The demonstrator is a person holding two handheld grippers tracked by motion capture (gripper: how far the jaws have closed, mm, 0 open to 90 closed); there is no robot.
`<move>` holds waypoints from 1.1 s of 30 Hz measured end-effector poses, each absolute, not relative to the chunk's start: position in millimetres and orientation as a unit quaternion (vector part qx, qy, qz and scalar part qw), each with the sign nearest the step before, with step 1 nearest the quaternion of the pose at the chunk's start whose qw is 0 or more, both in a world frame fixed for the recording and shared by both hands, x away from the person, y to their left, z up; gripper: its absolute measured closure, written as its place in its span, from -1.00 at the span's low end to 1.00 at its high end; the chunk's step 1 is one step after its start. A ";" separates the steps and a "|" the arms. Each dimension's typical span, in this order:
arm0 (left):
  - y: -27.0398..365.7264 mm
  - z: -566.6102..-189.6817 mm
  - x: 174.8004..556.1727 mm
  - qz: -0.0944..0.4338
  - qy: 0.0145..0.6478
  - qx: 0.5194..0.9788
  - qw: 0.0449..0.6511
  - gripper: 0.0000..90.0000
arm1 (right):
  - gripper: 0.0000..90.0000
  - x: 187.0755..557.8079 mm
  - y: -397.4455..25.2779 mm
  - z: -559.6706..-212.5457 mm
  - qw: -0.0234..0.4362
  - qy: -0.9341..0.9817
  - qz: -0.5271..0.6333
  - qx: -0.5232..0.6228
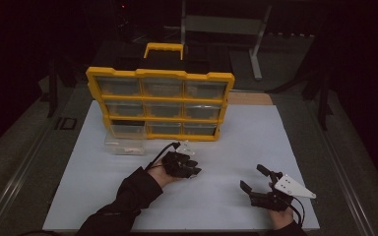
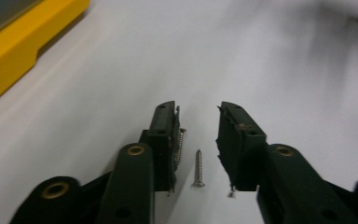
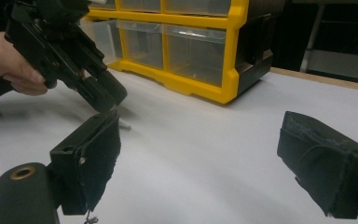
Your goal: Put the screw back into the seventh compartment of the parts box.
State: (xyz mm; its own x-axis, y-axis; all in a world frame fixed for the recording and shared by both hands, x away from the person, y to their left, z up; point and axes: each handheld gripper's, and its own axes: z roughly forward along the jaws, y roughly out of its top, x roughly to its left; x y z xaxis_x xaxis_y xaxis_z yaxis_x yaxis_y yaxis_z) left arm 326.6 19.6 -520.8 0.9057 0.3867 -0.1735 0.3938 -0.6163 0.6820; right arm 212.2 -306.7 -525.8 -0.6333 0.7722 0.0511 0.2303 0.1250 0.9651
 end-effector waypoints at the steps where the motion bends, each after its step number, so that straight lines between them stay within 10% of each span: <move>1: 19.2 -521.9 326.9 -0.008 0.217 0.899 0.379 0.52 | -0.71 212.2 -306.6 -525.8 0.242 0.710 0.559 0.353; 33: 8.6 -539.9 333.6 -0.002 0.212 0.917 0.338 0.88 | -0.71 212.3 -306.5 -525.9 0.240 0.711 0.559 0.353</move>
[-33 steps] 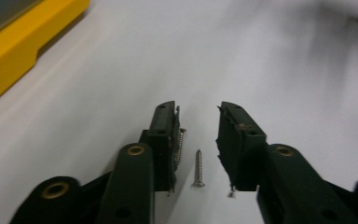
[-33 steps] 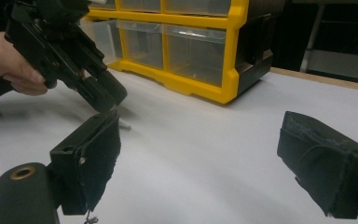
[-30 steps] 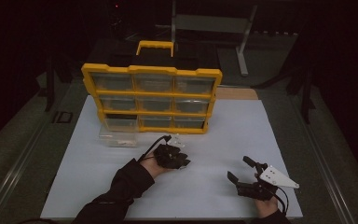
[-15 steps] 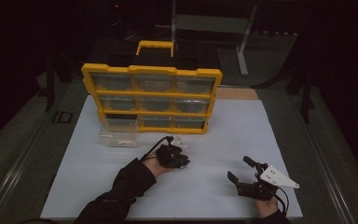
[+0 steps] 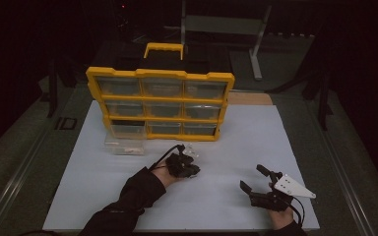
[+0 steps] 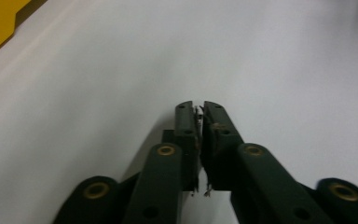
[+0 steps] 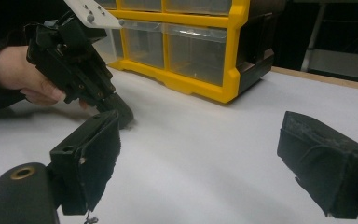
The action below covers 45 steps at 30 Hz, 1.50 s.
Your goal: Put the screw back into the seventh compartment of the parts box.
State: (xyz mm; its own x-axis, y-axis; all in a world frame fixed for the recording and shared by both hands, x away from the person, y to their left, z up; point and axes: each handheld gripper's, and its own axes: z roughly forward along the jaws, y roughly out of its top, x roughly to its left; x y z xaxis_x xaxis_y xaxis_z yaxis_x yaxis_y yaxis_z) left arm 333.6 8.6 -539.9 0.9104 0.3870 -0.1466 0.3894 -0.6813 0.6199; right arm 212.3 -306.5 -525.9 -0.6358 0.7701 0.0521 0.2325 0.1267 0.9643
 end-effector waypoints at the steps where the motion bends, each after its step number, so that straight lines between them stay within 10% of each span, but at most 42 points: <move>1: 8.8 -540.2 333.7 -0.002 0.212 0.917 0.339 0.90 | -0.71 212.4 -306.5 -526.0 0.241 0.711 0.559 0.352; 45: 52.6 -450.8 323.3 0.047 0.225 0.882 0.411 0.92 | -0.71 212.2 -306.6 -526.0 0.242 0.711 0.558 0.353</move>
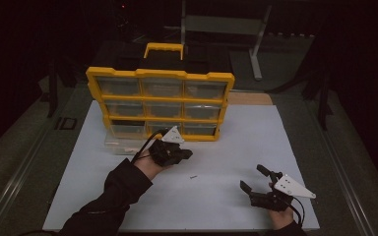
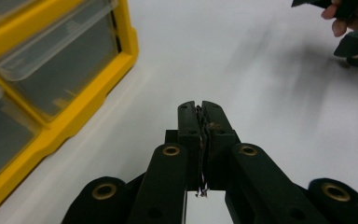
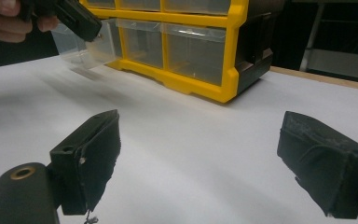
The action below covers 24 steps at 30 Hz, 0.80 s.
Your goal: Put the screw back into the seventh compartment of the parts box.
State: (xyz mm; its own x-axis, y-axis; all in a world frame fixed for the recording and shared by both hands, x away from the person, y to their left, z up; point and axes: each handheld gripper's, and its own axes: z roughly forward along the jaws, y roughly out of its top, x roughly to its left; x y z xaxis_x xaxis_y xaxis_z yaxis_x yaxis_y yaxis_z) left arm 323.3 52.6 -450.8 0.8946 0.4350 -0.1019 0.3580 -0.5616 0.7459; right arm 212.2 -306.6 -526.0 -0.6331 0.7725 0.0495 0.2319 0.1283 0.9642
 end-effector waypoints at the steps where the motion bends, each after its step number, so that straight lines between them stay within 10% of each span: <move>1: 54.1 -449.9 323.4 0.049 0.227 0.881 0.413 0.92 | -0.71 211.9 -306.5 -525.8 0.242 0.711 0.558 0.353; 24: 105.5 -418.6 327.0 0.092 0.265 0.861 0.424 0.92 | -0.71 211.7 -306.7 -525.6 0.242 0.710 0.558 0.354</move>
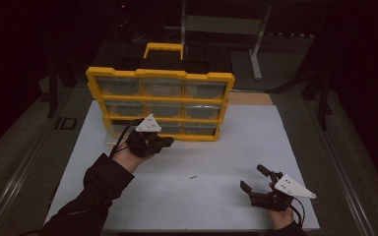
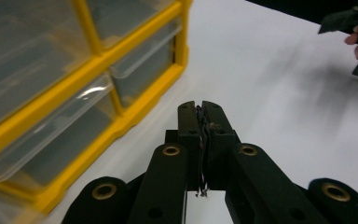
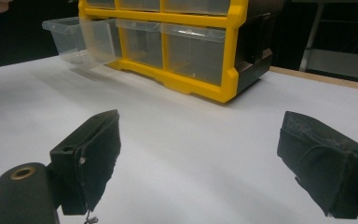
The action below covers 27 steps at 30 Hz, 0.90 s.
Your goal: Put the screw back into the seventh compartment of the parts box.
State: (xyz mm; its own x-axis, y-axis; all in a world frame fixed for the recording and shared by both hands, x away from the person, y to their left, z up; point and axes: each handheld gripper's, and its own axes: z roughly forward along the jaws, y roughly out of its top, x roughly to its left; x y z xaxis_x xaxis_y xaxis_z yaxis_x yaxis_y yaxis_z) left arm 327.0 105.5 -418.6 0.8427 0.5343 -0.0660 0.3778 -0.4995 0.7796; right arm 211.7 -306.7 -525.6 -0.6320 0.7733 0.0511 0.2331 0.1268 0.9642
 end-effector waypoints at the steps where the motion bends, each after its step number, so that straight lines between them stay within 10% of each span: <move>1: 108.4 -417.3 327.0 0.095 0.268 0.858 0.427 0.92 | -0.71 211.7 -306.5 -525.6 0.242 0.711 0.558 0.354; 27: 172.7 -409.1 332.7 0.154 0.332 0.827 0.426 0.92 | -0.71 211.8 -305.5 -526.6 0.243 0.712 0.555 0.355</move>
State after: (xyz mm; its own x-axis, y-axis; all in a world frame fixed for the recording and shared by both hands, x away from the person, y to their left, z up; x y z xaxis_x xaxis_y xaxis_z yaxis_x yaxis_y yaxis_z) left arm 332.7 172.7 -409.1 0.7324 0.6803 -0.0277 0.4177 -0.4168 0.8074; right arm 211.8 -305.5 -526.6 -0.6300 0.7752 0.0470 0.2350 0.1326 0.9629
